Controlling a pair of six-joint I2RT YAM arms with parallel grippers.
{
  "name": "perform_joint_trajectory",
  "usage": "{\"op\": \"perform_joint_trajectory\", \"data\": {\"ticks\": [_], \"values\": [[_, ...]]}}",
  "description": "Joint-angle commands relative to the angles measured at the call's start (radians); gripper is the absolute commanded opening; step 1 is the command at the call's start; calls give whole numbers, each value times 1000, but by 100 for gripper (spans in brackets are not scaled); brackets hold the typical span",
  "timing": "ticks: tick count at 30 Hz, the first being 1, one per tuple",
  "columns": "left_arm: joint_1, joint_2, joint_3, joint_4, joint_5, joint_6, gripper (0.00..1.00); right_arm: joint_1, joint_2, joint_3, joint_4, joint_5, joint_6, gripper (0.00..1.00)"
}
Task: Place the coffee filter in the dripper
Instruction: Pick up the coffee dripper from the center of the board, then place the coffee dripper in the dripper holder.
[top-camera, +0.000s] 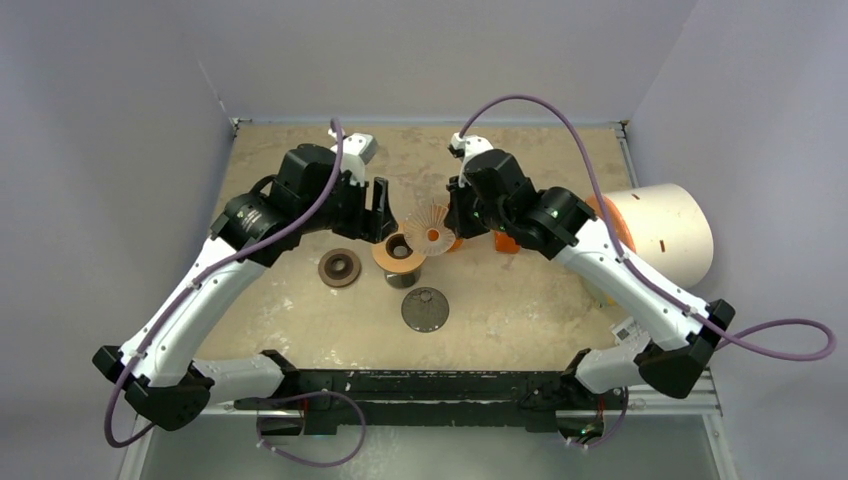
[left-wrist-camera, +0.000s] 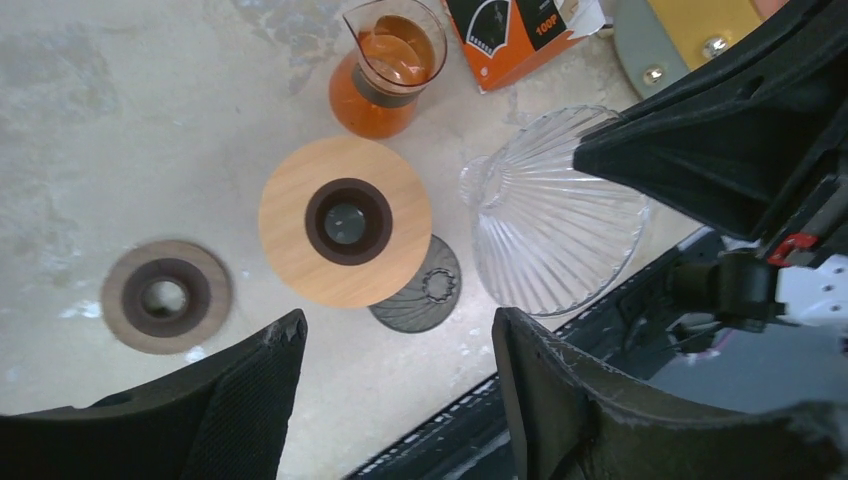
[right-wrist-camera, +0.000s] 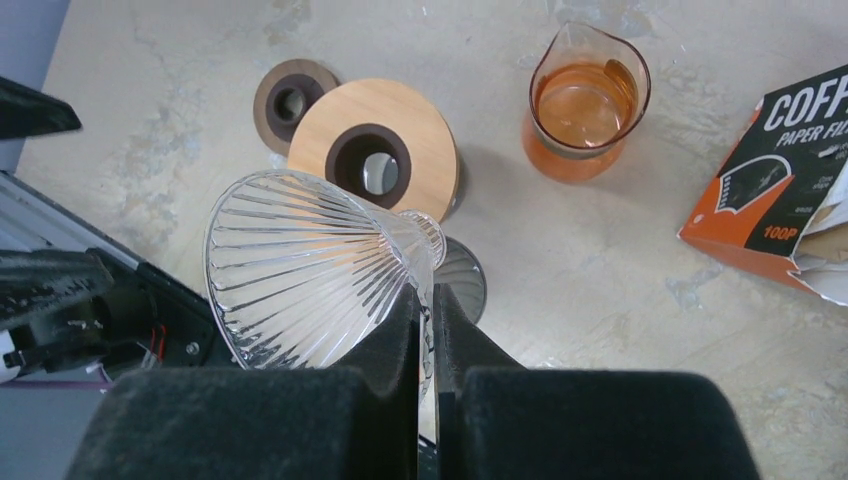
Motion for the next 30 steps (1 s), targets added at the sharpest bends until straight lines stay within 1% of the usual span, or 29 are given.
{"op": "perform_joint_trajectory", "data": {"ticks": [1,4,7,11,15,18,24,30], "values": [[74,12,-12,17,150,-136,66,21,37,77,71,36,36,0],[146,1,-46,39,263,-178,63,40,81,113,90,33,52,0],[187,-18,-77,46,276,-194,61,45,126,140,114,6,77,0],[241,-16,-108,21,282,-202,54,53,173,177,125,-21,104,0],[292,-30,-148,44,317,-223,47,63,196,185,137,-20,128,0],[315,-39,-176,53,313,-231,41,65,200,180,142,-13,148,0],[330,-34,-211,80,321,-253,33,72,203,158,156,-20,184,0],[330,-11,-215,102,357,-255,16,75,194,137,169,-9,203,0]]}}
